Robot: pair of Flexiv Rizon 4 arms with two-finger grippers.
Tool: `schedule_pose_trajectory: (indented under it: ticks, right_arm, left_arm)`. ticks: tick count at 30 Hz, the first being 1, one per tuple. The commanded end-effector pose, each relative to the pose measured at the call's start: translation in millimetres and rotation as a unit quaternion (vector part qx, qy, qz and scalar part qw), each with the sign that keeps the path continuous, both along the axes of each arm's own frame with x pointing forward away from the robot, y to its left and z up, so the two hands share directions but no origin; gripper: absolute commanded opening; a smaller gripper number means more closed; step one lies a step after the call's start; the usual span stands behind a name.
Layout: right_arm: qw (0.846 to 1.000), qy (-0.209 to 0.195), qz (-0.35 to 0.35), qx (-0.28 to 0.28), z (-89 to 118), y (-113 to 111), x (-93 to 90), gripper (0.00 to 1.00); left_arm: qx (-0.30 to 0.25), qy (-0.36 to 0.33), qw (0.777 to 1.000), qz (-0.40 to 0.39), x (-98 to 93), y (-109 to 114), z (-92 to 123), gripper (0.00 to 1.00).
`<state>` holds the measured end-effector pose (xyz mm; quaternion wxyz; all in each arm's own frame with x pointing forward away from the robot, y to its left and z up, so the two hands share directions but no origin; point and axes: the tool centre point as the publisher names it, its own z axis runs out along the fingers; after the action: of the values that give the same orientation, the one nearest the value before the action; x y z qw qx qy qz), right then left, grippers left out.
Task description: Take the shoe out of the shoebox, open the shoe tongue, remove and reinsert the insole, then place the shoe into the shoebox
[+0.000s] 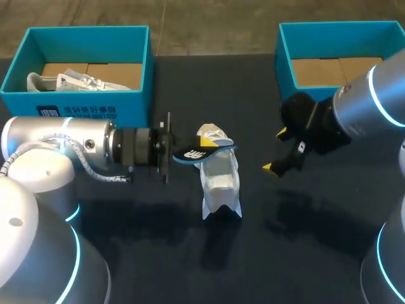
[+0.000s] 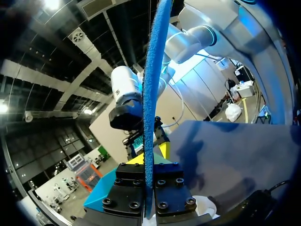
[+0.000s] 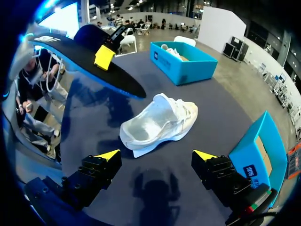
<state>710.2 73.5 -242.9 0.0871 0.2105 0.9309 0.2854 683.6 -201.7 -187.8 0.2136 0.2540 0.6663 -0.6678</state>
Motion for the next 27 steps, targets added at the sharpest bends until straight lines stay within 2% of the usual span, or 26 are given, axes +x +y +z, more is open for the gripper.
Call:
schedule_pose_trajectory:
  ticks: [1,4,12,20,27]
  right_arm:
    - [1.0,-0.001,-0.001,0.0,0,0,-1.5,1.0]
    - [1.0,-0.001,-0.001,0.0,0,0,-1.5,1.0]
    - [0.997,-0.044,0.056,-0.01,-30,5,2.0,1.0]
    - [0.995,-0.048,0.083,-0.01,-50,11,2.8,1.0]
    - [0.996,-0.043,0.083,0.004,-63,6,-0.5,1.0]
  left_arm:
    - [-0.002,0.004,1.0,-0.001,3.2,-13,-4,0.0]
    - [-0.005,0.011,1.0,-0.002,2.5,-15,-3,0.0]
    - [-0.008,0.018,1.0,0.003,3.6,-15,-17,0.0]
    - [-0.023,0.02,0.999,-0.011,2.7,-16,-29,0.0]
    - [-0.016,0.024,0.999,-0.016,3.4,-14,-48,0.0]
